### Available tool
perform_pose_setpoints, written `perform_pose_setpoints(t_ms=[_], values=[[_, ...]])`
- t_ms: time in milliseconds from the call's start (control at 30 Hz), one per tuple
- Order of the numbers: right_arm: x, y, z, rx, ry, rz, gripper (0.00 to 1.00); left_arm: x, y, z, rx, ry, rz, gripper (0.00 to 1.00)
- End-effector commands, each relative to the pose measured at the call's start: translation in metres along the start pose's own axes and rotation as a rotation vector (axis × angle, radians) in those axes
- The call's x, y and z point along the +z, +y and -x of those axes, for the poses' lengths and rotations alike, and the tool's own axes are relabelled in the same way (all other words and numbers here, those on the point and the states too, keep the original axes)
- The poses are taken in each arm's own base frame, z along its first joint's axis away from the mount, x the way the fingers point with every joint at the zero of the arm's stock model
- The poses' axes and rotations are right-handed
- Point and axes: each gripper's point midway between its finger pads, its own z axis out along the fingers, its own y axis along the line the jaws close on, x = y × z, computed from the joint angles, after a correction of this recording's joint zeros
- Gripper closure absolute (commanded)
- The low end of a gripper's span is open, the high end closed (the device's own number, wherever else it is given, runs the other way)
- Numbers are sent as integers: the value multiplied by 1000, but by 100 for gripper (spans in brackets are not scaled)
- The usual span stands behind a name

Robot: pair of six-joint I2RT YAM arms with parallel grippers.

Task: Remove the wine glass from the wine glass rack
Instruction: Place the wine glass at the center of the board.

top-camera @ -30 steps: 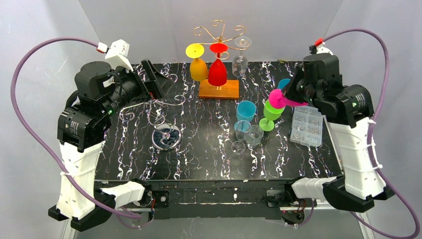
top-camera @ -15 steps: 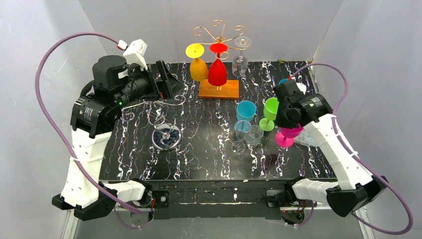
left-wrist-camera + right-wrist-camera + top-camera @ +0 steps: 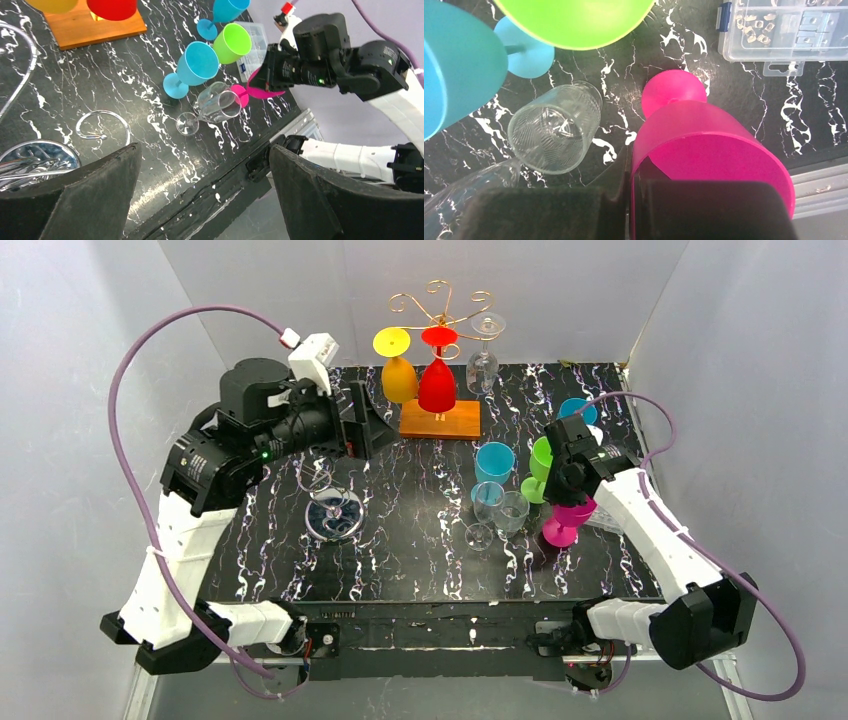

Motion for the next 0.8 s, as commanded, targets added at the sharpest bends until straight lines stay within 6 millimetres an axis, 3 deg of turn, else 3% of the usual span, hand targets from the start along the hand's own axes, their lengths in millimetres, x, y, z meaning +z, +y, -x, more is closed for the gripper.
perform_pose_setpoints(t_ms=[0, 367, 767], values=[[13, 4, 6, 20, -19, 38, 99, 12, -4, -10, 45, 30, 15, 2], [23, -1, 0, 22, -27, 28, 79, 45, -16, -51, 146, 124, 86, 2], [9, -1, 5, 30, -61, 55, 56, 74, 22, -120, 221, 225, 283, 2]])
